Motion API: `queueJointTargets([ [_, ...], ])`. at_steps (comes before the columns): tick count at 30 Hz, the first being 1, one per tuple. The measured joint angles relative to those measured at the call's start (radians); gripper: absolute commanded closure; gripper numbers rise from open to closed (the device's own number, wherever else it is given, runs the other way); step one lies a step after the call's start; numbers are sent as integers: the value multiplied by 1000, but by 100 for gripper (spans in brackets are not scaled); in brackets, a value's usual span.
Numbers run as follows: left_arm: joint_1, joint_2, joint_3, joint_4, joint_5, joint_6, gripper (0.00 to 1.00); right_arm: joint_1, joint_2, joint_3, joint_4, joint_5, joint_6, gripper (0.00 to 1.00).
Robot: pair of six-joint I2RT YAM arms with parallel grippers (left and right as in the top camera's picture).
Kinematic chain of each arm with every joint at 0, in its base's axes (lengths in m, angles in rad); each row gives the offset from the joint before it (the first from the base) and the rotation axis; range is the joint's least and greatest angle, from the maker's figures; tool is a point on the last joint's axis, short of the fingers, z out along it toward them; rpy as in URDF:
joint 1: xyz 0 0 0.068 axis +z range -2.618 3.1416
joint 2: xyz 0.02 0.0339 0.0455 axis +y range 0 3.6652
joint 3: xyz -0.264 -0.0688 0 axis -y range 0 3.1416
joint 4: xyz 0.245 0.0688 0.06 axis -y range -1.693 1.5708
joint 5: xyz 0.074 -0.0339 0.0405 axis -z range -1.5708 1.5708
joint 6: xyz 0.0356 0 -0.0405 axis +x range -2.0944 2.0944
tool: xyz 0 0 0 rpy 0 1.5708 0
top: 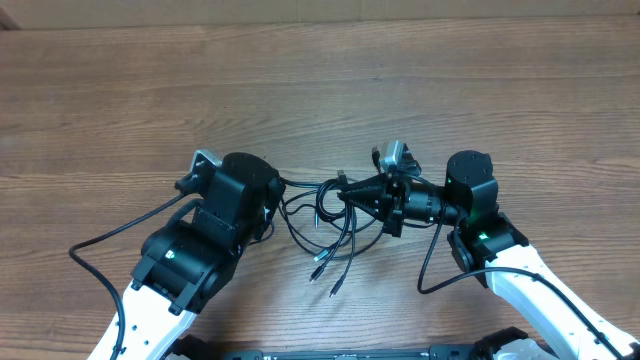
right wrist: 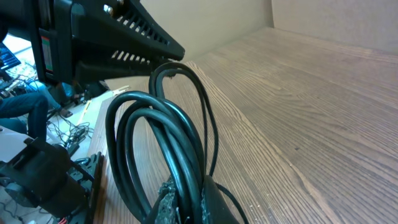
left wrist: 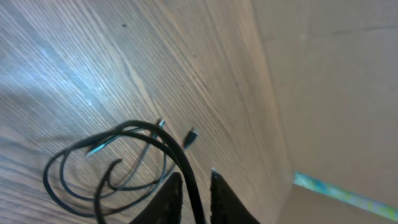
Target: Untangle cables
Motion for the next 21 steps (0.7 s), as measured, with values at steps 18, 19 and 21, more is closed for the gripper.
queueJointTargets([
  [18, 0, 0, 0, 45, 172, 183, 17, 0, 2, 0, -109, 34, -41, 96],
  [19, 0, 0, 0, 62, 186, 212, 17, 0, 2, 0, -111, 39, -44, 96],
  [21, 0, 0, 0, 74, 206, 254, 16, 0, 2, 0, -112, 47, -47, 96],
])
